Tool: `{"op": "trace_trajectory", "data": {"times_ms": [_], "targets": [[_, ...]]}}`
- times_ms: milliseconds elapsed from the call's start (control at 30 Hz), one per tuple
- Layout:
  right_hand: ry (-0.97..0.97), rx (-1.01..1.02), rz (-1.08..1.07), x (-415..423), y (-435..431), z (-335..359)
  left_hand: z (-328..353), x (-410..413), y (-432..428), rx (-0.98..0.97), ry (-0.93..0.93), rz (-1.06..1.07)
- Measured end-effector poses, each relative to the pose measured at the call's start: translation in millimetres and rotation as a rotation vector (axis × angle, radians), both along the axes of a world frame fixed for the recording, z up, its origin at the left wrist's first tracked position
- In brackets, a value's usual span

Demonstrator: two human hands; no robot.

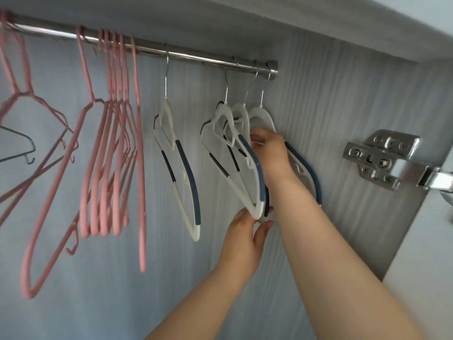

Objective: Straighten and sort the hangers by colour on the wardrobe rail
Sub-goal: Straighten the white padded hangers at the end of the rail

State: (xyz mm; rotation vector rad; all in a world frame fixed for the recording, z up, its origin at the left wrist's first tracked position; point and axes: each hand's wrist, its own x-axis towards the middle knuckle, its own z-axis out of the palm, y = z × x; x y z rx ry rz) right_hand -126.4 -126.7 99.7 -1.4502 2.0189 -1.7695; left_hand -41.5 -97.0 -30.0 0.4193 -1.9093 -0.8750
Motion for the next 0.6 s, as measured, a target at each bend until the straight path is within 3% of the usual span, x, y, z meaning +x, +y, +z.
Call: {"op": "trace_trajectory", "data": {"times_ms": [100,167,233,400,600], "targets": [[0.053,-0.022,-0.057,6.9,20.5,11.1,-4.3,12.1,7.0,0.035,0.084,0.016],[0.156,-0.215,-0.107,21.9,43.3,20.6,-5.4,23.6,13.4,0.122,0.175,-0.012],[0.137,-0.280,-0.001,42.4,62.9,30.9,-7.1,33.5,19.4,0.171,0.199,-0.031],[0.106,0.175,0.232,64.2,70.5,40.4,-4.1,44.5,28.5,0.115,0.090,-0.039],[-0.171,0.252,0.428,75.9,62.4,24.4,-6.2,52.9,25.4,0.182,0.082,-0.007]]}}
